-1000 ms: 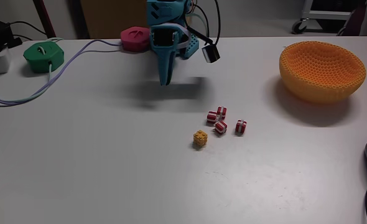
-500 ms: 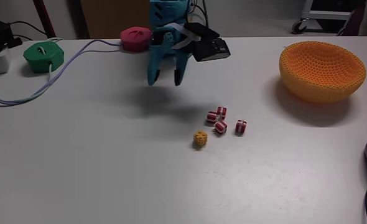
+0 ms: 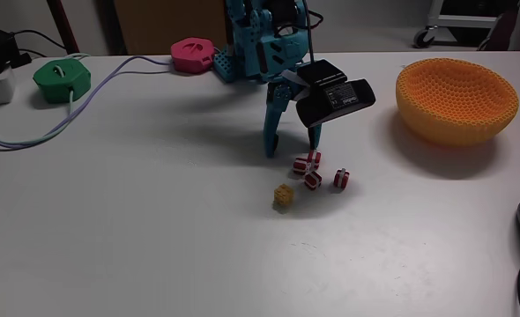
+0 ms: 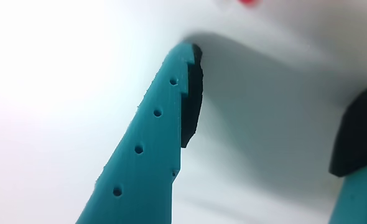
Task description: Place cube pieces into the yellow basket
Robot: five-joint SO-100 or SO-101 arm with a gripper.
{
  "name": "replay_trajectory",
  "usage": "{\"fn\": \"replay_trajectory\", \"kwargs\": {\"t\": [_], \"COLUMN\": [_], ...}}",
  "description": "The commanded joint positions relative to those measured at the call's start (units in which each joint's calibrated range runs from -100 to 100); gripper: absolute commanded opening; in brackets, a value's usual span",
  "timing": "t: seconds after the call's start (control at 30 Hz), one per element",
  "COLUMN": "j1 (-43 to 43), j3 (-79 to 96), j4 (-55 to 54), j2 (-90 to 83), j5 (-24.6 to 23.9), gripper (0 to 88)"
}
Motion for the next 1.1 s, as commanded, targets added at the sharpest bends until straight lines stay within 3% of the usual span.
{"fn": "replay_trajectory", "kwargs": {"t": [0.0,0.27,0.43,0.63,0.8,0.93,1.07], "j1": [-0.25,-1.18,-1.55,-1.09,-0.71,0.31,0.31], "j3": [-5.8,-13.41,-13.6,-13.79,-14.85,-19.19,-32.86], "j4": [-4.32,-6.58,-5.37,-4.06,-1.46,6.1,28.78], "j2": [5.44,13.78,13.68,13.97,13.02,9.52,1.28], "j5": [0.83,0.73,-1.22,-2.39,-1.32,0.98,4.2], "gripper": [37.3,33.8,22.6,2.7,0.0,0.0,0.0]}}
